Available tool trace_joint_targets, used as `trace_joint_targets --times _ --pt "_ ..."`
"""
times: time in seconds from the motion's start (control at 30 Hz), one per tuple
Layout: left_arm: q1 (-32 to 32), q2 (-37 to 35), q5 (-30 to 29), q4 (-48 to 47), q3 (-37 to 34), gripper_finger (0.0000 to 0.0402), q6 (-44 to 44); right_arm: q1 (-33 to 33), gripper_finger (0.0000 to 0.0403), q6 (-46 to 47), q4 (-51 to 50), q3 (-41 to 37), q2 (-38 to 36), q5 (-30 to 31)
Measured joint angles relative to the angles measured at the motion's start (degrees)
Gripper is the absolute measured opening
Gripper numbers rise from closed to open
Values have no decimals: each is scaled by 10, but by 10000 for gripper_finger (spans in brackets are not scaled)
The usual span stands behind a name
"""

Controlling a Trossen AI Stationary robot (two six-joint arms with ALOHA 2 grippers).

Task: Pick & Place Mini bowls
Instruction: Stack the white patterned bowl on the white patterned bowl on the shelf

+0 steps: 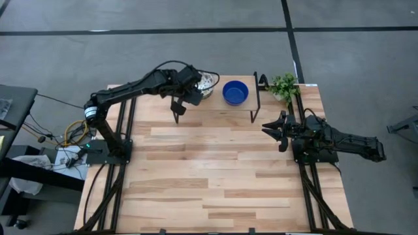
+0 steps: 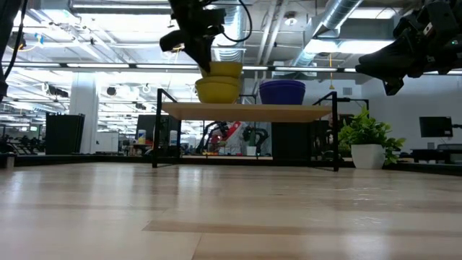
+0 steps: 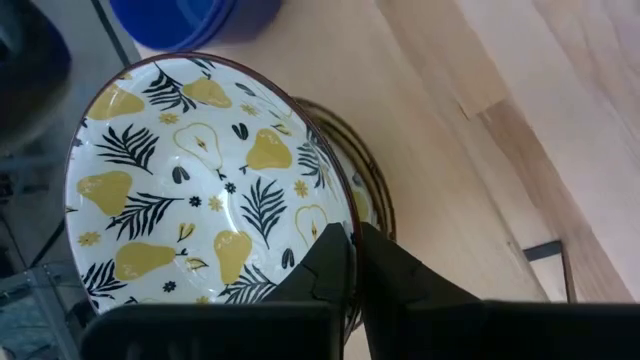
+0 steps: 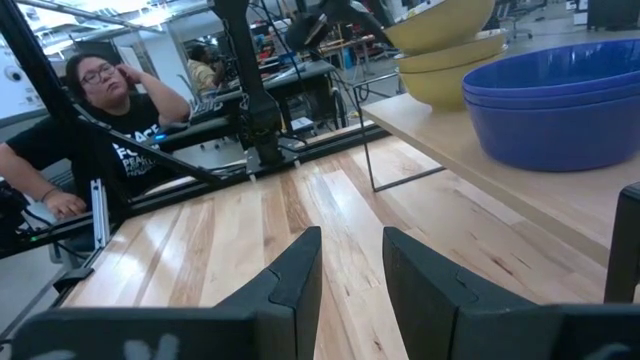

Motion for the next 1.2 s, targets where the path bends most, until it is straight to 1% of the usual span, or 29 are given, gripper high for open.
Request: trace_joint_targets --times 0.1,0.4,0.57,0.77,1.2 --pt "-3 0 9 -8 0 10 -2 0 98 0 0 0 0 0" --pt "-1 0 9 -29 0 10 -15 0 98 0 0 0 0 0" --pt "-1 -1 18 -28 0 10 -15 0 98 0 0 0 0 0" --pt "15 -1 37 -30 0 10 -28 0 98 0 0 0 0 0" --pt "24 16 47 -23 0 10 -30 0 98 1 0 0 0 0"
